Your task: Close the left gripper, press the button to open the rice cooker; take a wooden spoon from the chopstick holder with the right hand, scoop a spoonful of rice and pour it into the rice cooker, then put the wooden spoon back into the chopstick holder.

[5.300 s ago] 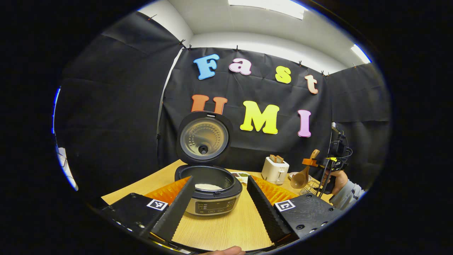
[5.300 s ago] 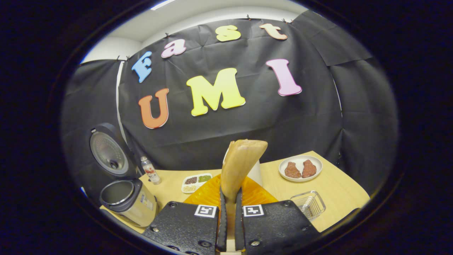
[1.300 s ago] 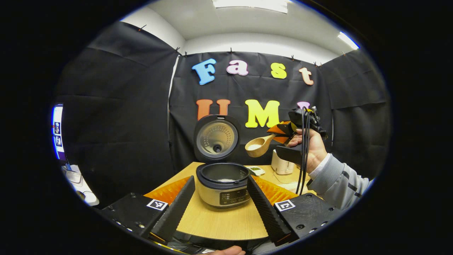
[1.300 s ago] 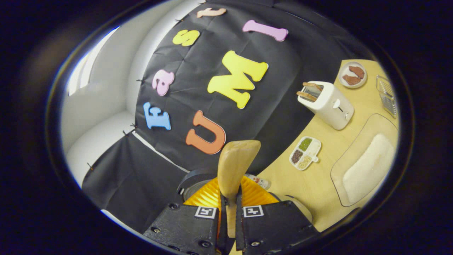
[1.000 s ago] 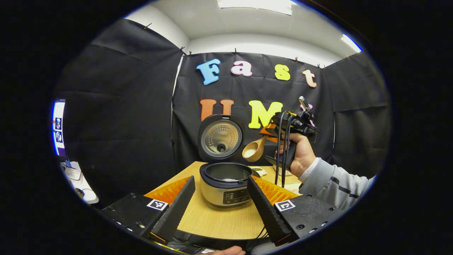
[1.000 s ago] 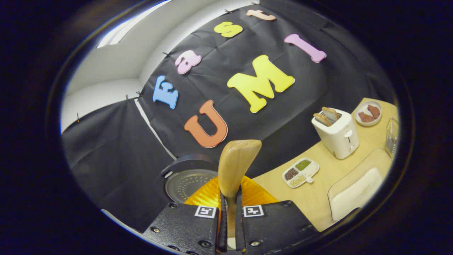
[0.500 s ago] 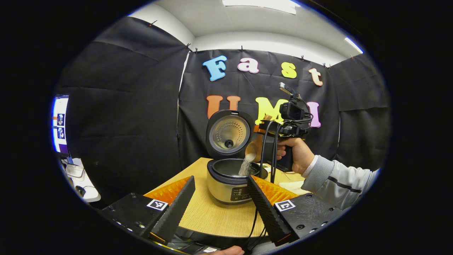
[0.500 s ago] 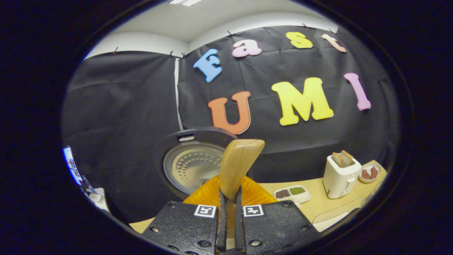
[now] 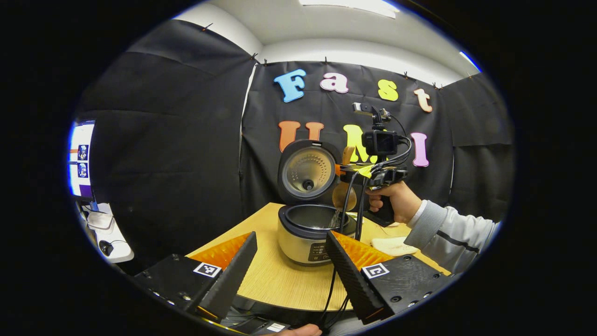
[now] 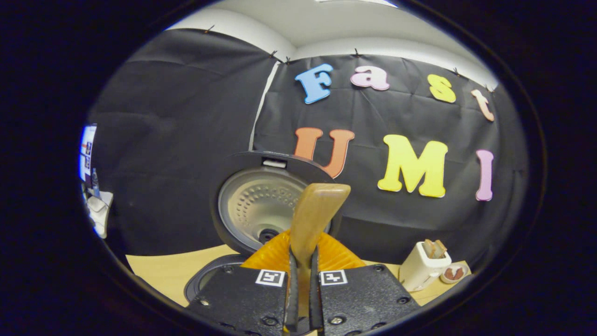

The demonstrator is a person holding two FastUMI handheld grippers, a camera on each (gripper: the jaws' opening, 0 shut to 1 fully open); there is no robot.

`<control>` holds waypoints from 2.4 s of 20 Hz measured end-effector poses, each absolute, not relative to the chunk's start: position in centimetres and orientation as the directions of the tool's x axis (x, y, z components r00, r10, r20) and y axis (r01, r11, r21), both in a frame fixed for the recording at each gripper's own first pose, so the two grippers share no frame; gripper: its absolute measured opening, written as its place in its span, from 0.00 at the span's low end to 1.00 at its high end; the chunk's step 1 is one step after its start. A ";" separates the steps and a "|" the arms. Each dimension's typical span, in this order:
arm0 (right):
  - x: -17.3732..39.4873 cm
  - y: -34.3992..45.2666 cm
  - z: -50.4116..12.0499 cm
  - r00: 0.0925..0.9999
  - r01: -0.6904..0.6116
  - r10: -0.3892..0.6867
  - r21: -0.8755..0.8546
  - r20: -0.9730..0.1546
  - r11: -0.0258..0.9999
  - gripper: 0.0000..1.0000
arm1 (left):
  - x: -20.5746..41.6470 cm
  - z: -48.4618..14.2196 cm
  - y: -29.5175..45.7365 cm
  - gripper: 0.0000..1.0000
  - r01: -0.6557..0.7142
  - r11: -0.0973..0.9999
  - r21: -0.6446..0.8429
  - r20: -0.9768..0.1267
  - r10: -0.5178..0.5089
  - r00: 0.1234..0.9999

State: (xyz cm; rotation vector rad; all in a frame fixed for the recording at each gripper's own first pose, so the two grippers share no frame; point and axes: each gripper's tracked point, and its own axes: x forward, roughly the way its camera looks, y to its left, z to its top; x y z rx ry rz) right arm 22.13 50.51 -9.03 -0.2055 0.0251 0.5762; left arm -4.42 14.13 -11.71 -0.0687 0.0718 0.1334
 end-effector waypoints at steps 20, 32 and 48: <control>25.4 31.8 -6.3 0.917 -0.399 0.395 -0.102 -0.060 0.911 0.14 | -1.3 -10.8 6.5 0.94 -0.021 1.000 -0.019 -0.080 0.019 0.997; 27.2 11.7 -6.1 0.985 -0.164 0.161 -0.050 -0.060 0.985 0.15 | 2.5 -9.0 0.3 0.94 0.073 0.997 -0.039 -0.017 -0.074 0.997; 29.1 0.7 -13.8 0.984 -0.014 0.010 -0.022 -0.176 1.000 0.17 | 4.4 -8.8 -3.0 0.94 0.118 0.993 -0.012 -0.015 -0.118 0.993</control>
